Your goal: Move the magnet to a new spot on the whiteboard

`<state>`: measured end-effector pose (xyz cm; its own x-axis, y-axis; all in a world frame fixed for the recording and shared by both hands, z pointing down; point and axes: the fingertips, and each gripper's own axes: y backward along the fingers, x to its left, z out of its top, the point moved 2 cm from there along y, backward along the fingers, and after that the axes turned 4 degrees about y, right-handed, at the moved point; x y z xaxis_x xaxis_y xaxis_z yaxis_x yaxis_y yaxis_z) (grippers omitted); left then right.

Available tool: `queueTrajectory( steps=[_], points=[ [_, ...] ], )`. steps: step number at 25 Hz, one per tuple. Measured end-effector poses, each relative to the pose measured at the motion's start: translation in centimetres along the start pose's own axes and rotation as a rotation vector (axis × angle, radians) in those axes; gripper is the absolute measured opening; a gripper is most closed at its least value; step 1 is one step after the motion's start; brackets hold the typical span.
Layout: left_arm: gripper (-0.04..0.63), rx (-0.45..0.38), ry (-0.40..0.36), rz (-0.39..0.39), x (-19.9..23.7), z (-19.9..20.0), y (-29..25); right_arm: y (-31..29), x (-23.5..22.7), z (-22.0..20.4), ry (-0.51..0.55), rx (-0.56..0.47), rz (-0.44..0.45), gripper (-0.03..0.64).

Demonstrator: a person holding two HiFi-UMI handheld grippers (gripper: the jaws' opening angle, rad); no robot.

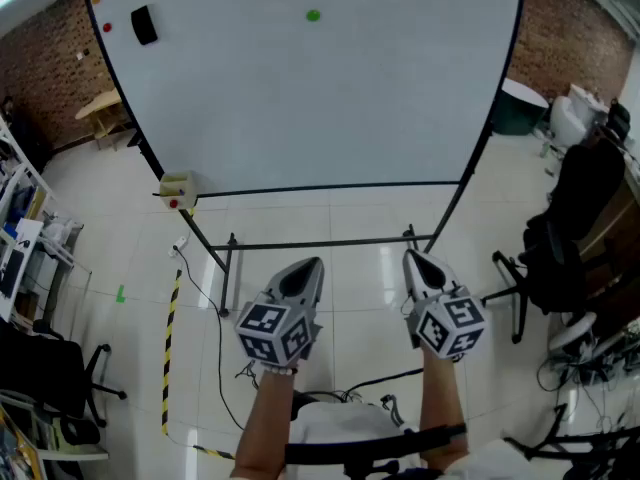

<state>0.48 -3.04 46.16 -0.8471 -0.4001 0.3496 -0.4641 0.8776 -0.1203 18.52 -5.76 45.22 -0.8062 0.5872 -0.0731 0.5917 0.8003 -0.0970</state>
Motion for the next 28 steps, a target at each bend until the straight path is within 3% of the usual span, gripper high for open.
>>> queueTrajectory(
  steps=[8, 14, 17, 19, 20, 28],
  points=[
    [-0.009, 0.002, 0.034, 0.010, 0.9, -0.7, -1.5, -0.8, -2.3, 0.0, -0.030, -0.049, -0.002, 0.013],
    [-0.009, -0.024, 0.019, -0.012, 4.4, 2.7, -5.1, -5.9, -3.2, 2.5, 0.016, -0.100, -0.025, 0.033],
    [-0.009, -0.033, -0.009, 0.007, 7.5, 5.7, -7.7, -10.4, -3.5, 5.1, 0.062, -0.129, -0.042, 0.042],
    [-0.009, -0.034, -0.024, 0.012, 10.0, 7.8, -9.6, -14.0, -3.7, 7.4, 0.096, -0.145, -0.056, 0.141],
    [-0.009, -0.037, -0.027, 0.009, 11.2, 8.9, -10.4, -15.8, -3.6, 8.7, 0.115, -0.153, -0.063, 0.152],
    [-0.009, -0.063, -0.061, -0.067, 19.1, 16.8, -15.5, -29.0, -2.5, 18.6, 0.294, -0.236, -0.144, 0.235]
  ],
)
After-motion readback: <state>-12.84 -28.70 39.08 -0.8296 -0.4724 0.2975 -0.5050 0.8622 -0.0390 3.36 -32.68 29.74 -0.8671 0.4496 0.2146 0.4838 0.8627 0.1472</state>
